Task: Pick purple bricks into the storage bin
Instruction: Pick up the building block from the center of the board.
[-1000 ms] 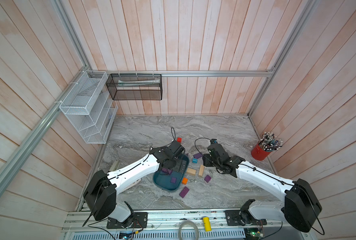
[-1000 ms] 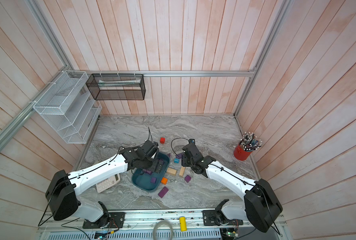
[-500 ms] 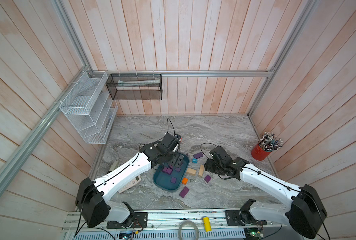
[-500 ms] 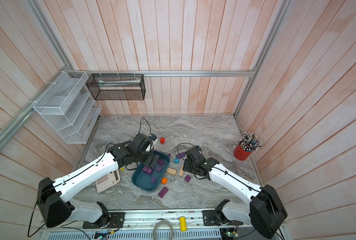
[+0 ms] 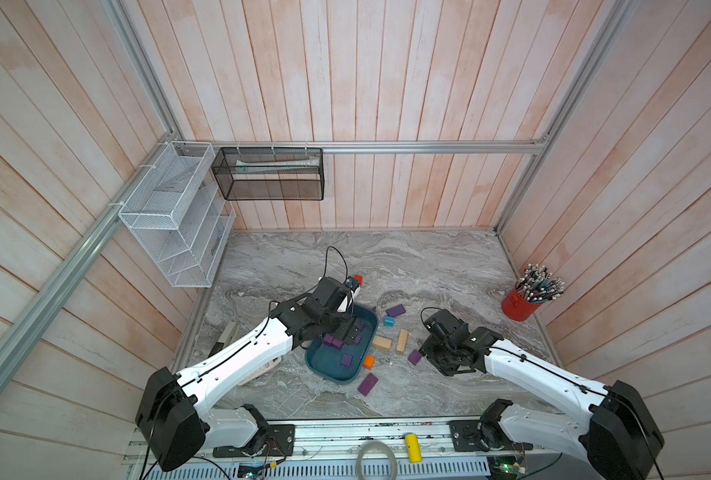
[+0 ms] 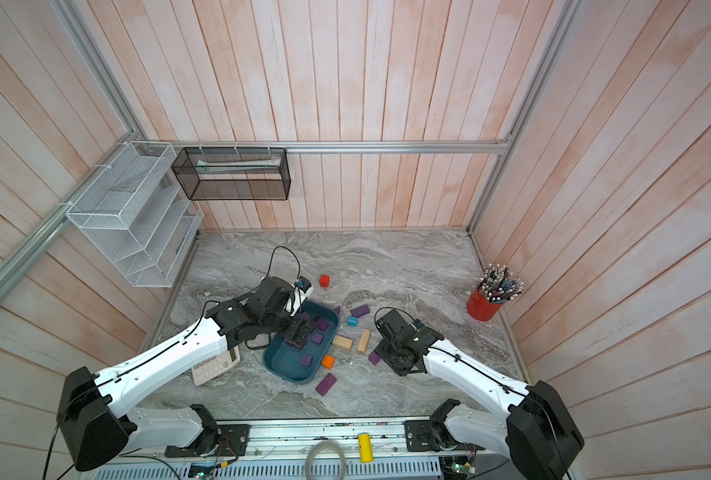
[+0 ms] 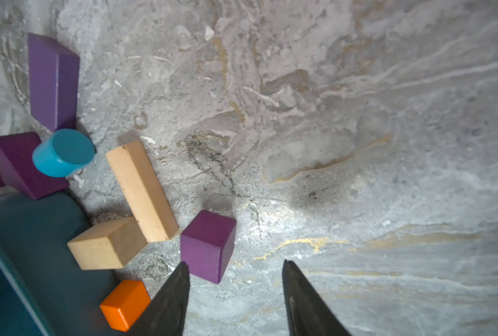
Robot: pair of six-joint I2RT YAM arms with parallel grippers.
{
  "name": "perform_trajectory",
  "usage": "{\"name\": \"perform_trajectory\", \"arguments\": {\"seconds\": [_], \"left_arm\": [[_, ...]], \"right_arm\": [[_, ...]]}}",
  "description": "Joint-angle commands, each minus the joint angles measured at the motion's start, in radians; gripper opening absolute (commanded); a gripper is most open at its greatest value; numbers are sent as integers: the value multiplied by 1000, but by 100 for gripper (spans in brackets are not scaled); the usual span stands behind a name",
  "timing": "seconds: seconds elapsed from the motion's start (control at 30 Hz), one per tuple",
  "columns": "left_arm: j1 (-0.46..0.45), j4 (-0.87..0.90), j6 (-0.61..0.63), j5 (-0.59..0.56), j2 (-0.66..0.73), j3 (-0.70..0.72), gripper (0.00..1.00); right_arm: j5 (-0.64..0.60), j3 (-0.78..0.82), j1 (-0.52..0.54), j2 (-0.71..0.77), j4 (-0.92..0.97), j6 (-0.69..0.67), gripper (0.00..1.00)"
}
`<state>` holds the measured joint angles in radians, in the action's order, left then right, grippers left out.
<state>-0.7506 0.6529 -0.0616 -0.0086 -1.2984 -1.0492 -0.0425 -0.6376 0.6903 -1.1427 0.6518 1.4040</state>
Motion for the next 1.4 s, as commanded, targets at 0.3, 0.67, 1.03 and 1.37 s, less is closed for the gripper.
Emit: {"name": "perform_trajectory", "arguments": {"seconds": [0.3, 0.67, 1.03, 1.37], "left_arm": [[5, -76, 63, 83, 106, 61, 100], [6, -68, 57, 61, 106, 59, 100], [7, -67, 52, 65, 119, 62, 100], [7, -65, 49, 59, 119, 64, 100]], "right_arm": [[-8, -158, 21, -167, 118, 78, 54], [34, -182, 23, -247, 97, 53, 56], [42, -209, 42, -314, 66, 49, 56], [54, -208, 46, -358, 39, 38, 51]]}}
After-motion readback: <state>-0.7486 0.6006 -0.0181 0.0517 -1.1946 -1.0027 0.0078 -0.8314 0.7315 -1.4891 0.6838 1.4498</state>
